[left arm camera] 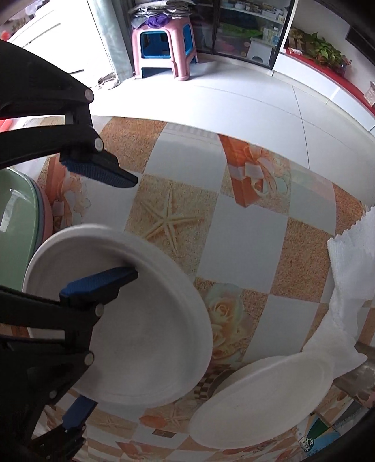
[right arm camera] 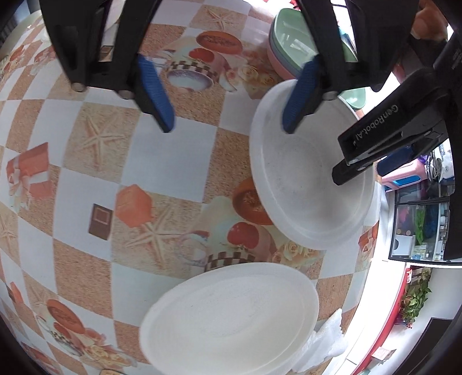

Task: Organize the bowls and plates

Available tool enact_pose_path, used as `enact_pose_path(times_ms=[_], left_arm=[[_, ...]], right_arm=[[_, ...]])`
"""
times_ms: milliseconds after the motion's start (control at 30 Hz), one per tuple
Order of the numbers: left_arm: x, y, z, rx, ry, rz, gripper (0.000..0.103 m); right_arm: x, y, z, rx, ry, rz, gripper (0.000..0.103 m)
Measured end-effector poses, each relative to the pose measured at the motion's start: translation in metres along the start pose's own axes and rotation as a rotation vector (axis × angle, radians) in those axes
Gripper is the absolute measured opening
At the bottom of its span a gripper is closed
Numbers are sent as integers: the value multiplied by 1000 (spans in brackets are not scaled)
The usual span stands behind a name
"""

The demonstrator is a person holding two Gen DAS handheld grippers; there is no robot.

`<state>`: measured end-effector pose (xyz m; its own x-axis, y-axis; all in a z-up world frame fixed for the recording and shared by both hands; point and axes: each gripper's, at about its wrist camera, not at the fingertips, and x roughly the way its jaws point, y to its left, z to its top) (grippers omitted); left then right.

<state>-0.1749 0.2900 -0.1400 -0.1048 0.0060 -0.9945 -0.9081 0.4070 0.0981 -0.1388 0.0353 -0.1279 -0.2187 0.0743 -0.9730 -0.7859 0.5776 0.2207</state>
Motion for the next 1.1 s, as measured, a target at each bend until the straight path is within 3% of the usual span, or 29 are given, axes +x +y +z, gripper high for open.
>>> enact_pose_path(times_ms=[67,200,333,700,833,1100], left_arm=[[-1,-5,-2,5,-2,-36,34],[-5,-27,-8,69,-5,-22,32],[-8,-53,-22,108,8,-45,32],[-17,-146,-65,225,26,-52,35],[-20,-161,-73,227,33,-68,35],[-62,-173,-96,245,-44,-85,37]], right_arm=[[6,0,1,20,16,38,44],[10,-2,2,35,26,109,16],[6,-14,-4,24,21,75,16],[-12,-102,-34,55,47,6,16],[-13,-128,-43,98,52,33,16],[-48,-131,-65,33,-13,24,16]])
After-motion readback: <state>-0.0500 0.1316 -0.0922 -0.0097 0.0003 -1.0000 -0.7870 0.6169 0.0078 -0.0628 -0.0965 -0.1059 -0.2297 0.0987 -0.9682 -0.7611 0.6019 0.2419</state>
